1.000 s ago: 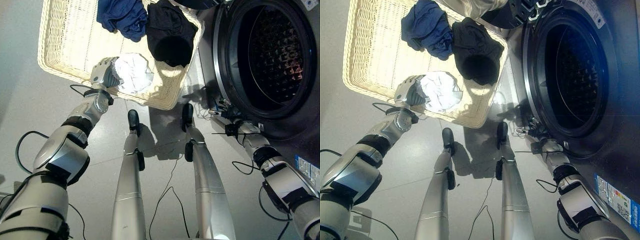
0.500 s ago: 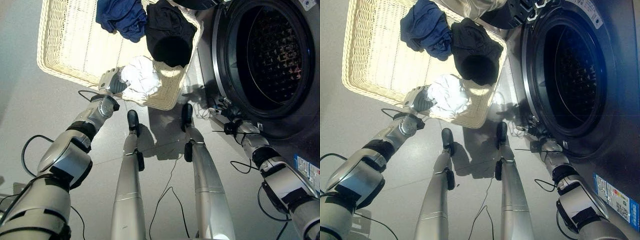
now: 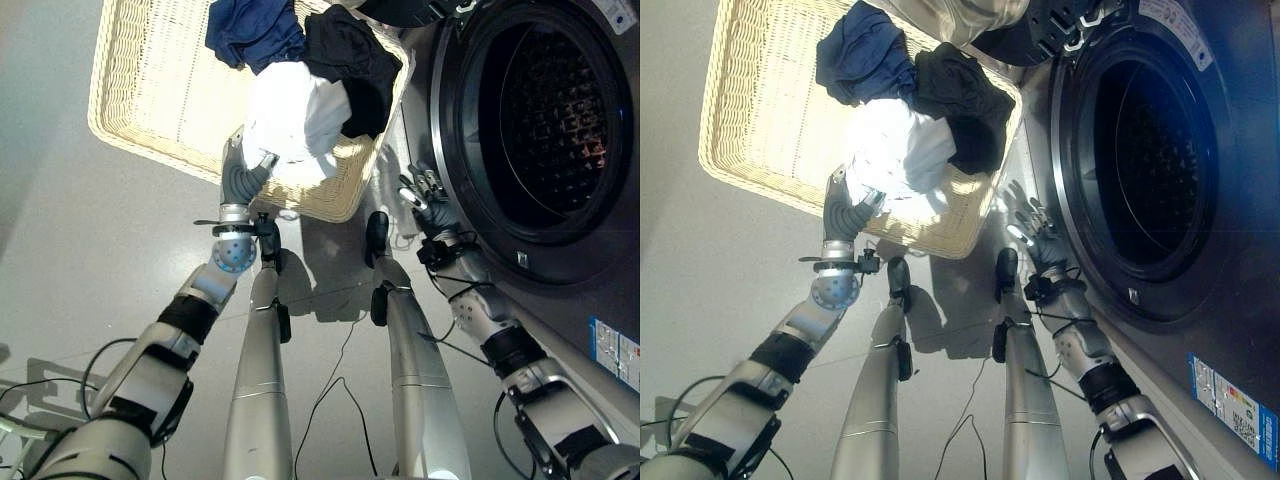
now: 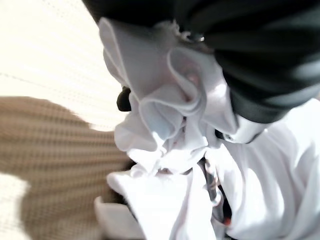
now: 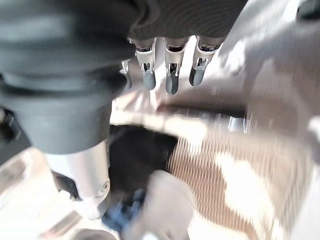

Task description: Put the clothes into the washing machine.

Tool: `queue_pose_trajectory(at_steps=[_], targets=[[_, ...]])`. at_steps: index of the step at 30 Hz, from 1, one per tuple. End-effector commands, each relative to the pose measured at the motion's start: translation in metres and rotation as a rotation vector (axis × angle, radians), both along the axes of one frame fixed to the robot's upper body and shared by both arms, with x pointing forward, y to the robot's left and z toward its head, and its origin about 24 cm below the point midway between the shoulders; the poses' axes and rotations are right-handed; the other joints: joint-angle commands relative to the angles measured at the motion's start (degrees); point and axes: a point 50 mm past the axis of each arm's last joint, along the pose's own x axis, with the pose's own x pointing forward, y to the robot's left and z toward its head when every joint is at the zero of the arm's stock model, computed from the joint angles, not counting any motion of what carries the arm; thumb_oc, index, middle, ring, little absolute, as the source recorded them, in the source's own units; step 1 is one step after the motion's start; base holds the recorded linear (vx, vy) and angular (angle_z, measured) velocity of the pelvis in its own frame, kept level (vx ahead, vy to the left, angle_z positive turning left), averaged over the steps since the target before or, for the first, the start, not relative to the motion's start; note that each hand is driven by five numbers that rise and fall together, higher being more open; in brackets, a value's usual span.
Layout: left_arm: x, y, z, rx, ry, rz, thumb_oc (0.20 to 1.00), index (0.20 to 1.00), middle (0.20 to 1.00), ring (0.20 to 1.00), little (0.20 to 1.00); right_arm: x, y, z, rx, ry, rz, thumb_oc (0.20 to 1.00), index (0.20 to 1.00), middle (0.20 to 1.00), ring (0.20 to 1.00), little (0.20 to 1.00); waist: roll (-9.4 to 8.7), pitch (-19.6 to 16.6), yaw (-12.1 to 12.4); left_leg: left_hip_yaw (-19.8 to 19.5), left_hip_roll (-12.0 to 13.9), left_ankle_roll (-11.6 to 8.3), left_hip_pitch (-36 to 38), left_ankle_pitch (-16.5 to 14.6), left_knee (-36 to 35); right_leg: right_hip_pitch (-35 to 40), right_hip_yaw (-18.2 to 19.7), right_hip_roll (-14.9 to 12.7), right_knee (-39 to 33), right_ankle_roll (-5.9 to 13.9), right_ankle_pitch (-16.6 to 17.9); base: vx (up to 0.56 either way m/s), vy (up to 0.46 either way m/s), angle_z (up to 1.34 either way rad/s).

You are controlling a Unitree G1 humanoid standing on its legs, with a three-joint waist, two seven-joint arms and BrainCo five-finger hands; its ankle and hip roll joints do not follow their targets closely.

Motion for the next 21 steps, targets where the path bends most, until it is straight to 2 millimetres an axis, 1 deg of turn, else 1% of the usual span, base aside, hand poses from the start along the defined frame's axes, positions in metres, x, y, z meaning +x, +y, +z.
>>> queue_pose_trajectory(at_steps=[1,2,5,7,9,12,14,18,21], targets=[[-0.023,-0.020,0.033,0.005,-0.229,-0.145,0.200,0.200,0.200,0.200,0.200,-0.014,0.009,0.014,0.046,-0.079,0.105,1.000,1.000,1.000,1.000,1.000,-0.16,-0.89,1.93,-1.22,-4.58,4.67,-0.92,-1.70,3.72,2.67,-2.30,1.58,-3.96,3.23,4.54,0.00,-0.031,0.08],[-0.031,-0.026,0.037,0.031,-0.262,-0.195,0.200,0.200,0.200,0.200,0.200,-0.017,0.014,0.018,0.057,-0.095,0.158,1.000,1.000,1.000,1.000,1.000,-0.02,-0.89,2.20,-1.30,-4.77,4.87,-0.81,-1.76,3.78,2.77,-2.51,1.37,-3.81,3.24,4.47,0.00,-0.032,0.06],[-0.044,-0.039,0.047,0.074,-0.308,-0.288,0.200,0.200,0.200,0.200,0.200,-0.023,0.028,0.027,0.079,-0.124,0.256,1.000,1.000,1.000,1.000,1.000,0.15,-0.89,2.60,-1.59,-5.18,5.21,-0.71,-1.62,3.79,2.92,-2.91,1.01,-3.71,3.26,4.57,0.00,-0.032,0.06],[-0.048,-0.044,0.049,0.089,-0.315,-0.328,0.200,0.200,0.200,0.200,0.200,-0.025,0.033,0.031,0.095,-0.132,0.294,1.000,1.000,1.000,1.000,1.000,0.24,-0.89,2.78,-1.70,-5.37,5.35,-0.67,-1.53,3.88,2.96,-3.08,0.90,-3.58,3.23,4.61,0.01,-0.024,0.09],[-0.052,-0.052,0.051,0.134,-0.325,-0.356,0.200,0.200,0.200,0.200,0.200,-0.028,0.040,0.035,0.112,-0.146,0.340,1.000,1.000,1.000,1.000,1.000,0.30,-0.89,2.92,-1.78,-5.56,5.55,-0.67,-1.44,3.93,2.95,-3.21,0.85,-3.46,3.23,4.74,0.01,-0.029,0.09],[-0.055,-0.060,0.051,0.201,-0.331,-0.356,0.200,0.200,0.200,0.200,0.200,-0.030,0.045,0.042,0.130,-0.167,0.377,1.000,1.000,1.000,1.000,1.000,0.37,-0.89,3.07,-1.89,-5.75,5.75,-0.74,-1.38,4.04,2.84,-3.34,0.79,-3.36,3.25,4.91,0.00,-0.010,0.01],[-0.054,-0.067,0.051,0.263,-0.322,-0.354,0.200,0.200,0.200,0.200,0.200,-0.032,0.050,0.050,0.158,-0.191,0.433,1.000,1.000,1.000,1.000,1.000,0.40,-0.89,3.22,-1.90,-5.95,5.88,-0.67,-1.28,4.07,2.93,-3.59,0.73,-3.47,3.30,5.09,0.01,-0.025,0.06],[-0.053,-0.070,0.050,0.325,-0.316,-0.342,0.200,0.200,0.200,0.200,0.200,-0.035,0.054,0.056,0.195,-0.216,0.515,1.000,1.000,1.000,1.000,1.000,0.34,-0.89,3.30,-1.84,-6.08,5.91,-0.49,-1.23,4.04,3.19,-3.88,0.70,-3.89,3.31,5.35,0.00,-0.007,0.02],[-0.052,-0.070,0.048,0.418,-0.344,-0.284,0.200,0.200,0.200,0.200,0.200,-0.040,0.057,0.060,0.243,-0.242,0.620,1.000,1.000,1.000,1.000,1.000,0.60,-0.89,3.48,-1.75,-6.09,5.88,-0.66,-1.15,4.25,3.07,-4.11,0.41,-3.73,3.35,5.32,0.00,0.000,0.00]])
